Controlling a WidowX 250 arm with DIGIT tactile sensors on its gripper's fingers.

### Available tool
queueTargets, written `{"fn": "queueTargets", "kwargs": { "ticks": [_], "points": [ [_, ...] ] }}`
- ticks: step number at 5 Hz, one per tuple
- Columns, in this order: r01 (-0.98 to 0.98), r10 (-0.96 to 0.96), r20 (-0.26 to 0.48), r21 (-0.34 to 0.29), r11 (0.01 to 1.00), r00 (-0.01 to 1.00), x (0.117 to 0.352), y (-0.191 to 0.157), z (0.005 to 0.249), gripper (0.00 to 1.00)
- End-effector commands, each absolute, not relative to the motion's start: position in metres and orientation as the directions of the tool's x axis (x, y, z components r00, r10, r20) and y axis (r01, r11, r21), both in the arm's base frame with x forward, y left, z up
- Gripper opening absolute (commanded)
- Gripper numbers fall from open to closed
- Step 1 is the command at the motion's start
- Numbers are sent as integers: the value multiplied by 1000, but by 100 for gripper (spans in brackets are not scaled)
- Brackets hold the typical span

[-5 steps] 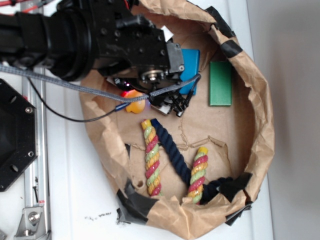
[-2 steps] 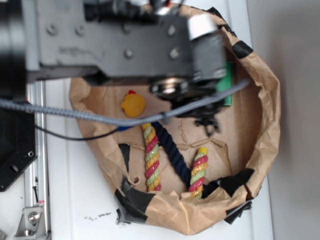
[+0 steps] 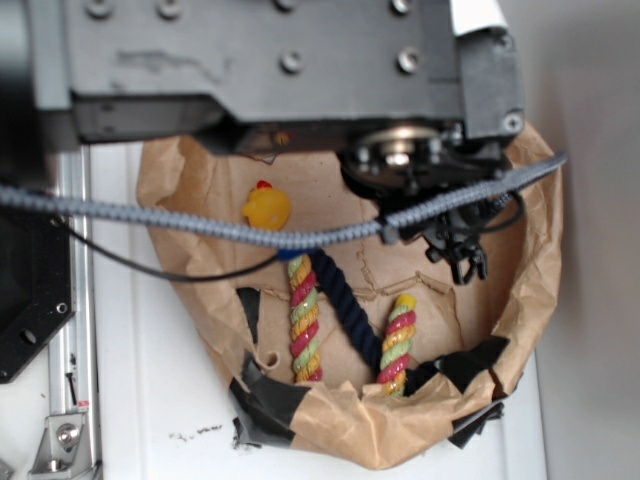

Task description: Grab the yellow duck.

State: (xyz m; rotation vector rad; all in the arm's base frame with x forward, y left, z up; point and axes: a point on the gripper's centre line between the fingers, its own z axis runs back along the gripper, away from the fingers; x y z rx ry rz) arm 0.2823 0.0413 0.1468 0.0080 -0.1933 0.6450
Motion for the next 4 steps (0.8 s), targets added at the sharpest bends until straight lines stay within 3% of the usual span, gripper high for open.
{"fn": "queueTargets", "kwargs": {
  "ticks": [1,4],
  "points": [
    [-673,668,163,-34,739,726,240,59,100,100],
    [-494,489,145,2,869,860,213,56,76,100]
  ]
}}
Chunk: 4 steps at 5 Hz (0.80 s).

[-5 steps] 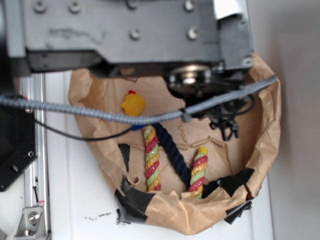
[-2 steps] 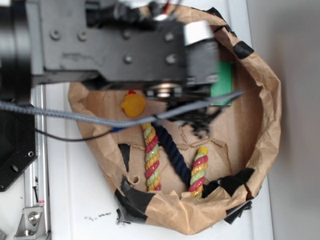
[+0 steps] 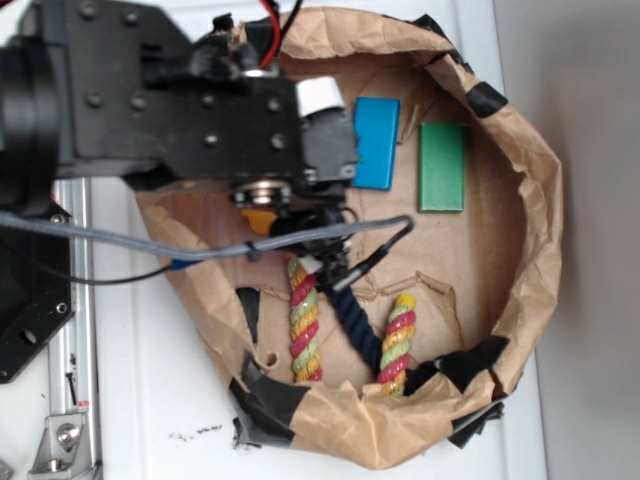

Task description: Grab the yellow duck.

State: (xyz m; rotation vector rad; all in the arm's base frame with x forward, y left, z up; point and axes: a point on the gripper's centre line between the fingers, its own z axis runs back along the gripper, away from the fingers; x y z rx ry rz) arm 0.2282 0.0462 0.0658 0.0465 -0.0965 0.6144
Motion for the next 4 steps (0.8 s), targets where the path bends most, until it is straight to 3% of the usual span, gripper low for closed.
{"fn": "queueTargets", "kwargs": {
  "ticks": [1,2,3,4],
  "points": [
    [-453,449,127,5,891,884,210,55,74,100],
    [-405,404,117,-16,914,907,211,49,72,100],
    [-350,341,106,74,934,934,205,65,67,100],
    [-163,161,42,49,985,986,205,84,52,100]
  ]
}}
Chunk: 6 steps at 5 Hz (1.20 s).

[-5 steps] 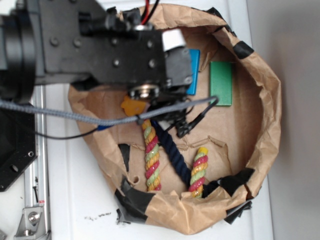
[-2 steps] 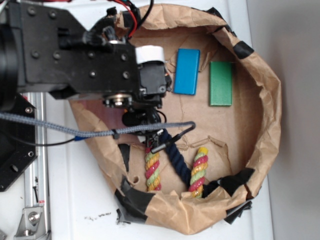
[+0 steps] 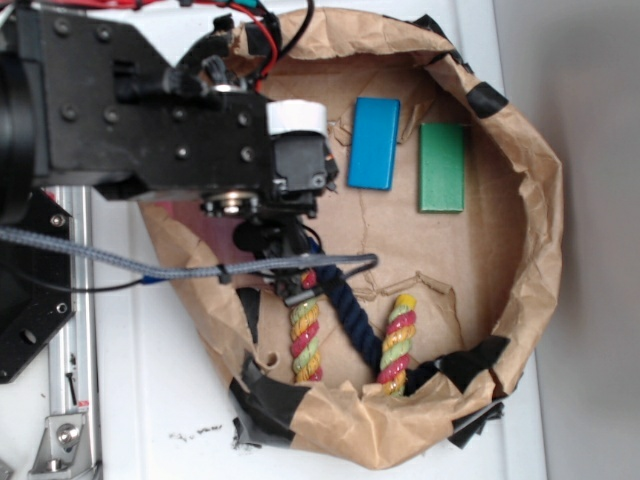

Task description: Grab the yellow duck.

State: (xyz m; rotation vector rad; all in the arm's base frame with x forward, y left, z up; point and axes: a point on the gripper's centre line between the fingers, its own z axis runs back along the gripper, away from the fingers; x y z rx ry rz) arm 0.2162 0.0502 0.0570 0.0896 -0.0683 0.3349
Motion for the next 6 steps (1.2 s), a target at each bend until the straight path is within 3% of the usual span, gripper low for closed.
{"fn": "queueTargets", "kwargs": {
  "ticks": [1,2,3,6],
  "points": [
    [-69,69,-29,-6,998,997,205,81,37,100],
    [-85,85,-31,0,996,996,202,82,30,100],
    [-119,119,13,39,992,993,202,83,31,0],
    [-184,180,46,78,980,982,205,85,37,0]
  ]
}}
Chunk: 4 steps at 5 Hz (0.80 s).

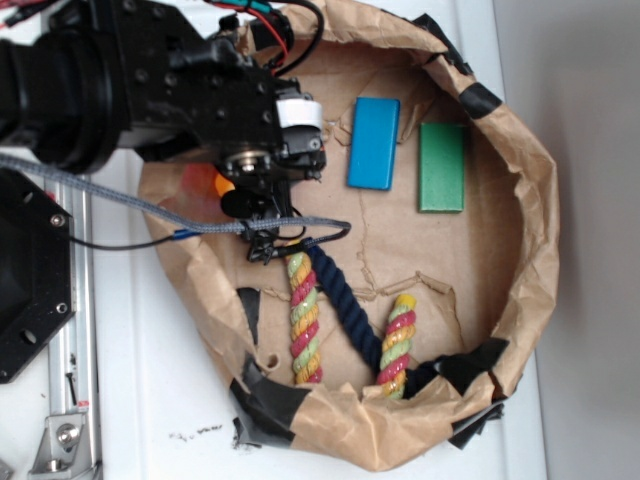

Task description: Grab the yellow duck.

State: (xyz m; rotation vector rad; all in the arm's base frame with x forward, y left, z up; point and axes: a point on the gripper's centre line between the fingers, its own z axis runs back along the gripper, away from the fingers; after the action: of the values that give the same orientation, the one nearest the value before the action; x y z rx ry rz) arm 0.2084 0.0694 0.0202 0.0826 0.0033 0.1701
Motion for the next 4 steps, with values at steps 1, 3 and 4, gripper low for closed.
{"fn": "queueTargets", "kwargs": {
  "ticks": [1,3,4],
  "points": [
    [-186,182,57,67,980,982,207,82,43,0],
    [-299,292,193,4,954,937,243,66,96,0],
    [-353,355,262,-54,934,897,274,49,138,0]
  ]
}}
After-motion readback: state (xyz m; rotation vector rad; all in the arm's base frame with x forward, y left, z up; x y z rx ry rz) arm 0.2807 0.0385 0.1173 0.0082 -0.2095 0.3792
